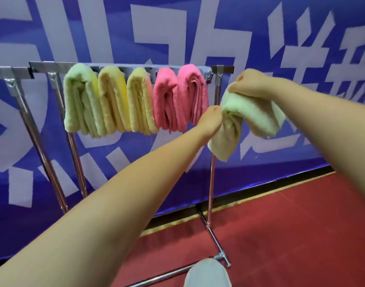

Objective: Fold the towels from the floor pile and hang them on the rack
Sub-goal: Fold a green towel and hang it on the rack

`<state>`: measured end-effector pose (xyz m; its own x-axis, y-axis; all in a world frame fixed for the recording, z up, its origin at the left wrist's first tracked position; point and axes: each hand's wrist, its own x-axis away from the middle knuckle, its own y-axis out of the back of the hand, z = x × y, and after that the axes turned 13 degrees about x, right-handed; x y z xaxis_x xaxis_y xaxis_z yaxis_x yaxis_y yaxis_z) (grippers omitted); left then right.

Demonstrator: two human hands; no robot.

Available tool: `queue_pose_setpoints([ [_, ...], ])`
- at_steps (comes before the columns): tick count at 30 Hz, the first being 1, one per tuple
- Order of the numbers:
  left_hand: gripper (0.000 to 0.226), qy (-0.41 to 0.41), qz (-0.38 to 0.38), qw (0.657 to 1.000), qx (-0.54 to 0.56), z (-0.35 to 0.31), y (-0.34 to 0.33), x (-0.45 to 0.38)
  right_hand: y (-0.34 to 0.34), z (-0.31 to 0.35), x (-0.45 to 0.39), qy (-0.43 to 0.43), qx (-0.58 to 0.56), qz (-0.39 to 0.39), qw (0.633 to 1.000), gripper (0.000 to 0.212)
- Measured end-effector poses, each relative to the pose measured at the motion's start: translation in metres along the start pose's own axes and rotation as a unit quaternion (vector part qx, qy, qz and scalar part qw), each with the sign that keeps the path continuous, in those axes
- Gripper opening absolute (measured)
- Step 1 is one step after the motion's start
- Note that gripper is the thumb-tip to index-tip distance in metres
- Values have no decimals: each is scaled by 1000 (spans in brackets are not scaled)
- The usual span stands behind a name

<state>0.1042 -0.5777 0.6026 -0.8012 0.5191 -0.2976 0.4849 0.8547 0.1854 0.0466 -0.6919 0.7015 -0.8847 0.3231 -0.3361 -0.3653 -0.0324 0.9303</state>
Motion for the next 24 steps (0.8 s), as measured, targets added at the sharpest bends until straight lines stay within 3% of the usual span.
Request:
queue_pose_setpoints([
  [5, 29, 51, -4, 996, 71, -23, -9, -39, 6, -8, -48, -5, 76, -64, 995, 27],
  [10, 47, 67, -37, 986, 149, -26, -2, -89, 5, -6, -95, 36, -30, -43, 998, 24],
  [13, 65, 49, -125, 972, 191, -26, 8, -117, 11, 4, -114, 72, -95, -5, 993, 22],
  [15, 66, 40, -156, 966, 202, -28, 19, -117, 14, 13, -126, 101, -125, -3, 987, 24],
  [19, 60, 44, -123, 961, 244, -15, 26, -119, 14, 19, -146, 107, -165, -18, 980, 22],
  [24, 52, 55, -107, 959, 256, 1, 26, -131, -8, -1, -167, 46, -164, -9, 985, 19],
])
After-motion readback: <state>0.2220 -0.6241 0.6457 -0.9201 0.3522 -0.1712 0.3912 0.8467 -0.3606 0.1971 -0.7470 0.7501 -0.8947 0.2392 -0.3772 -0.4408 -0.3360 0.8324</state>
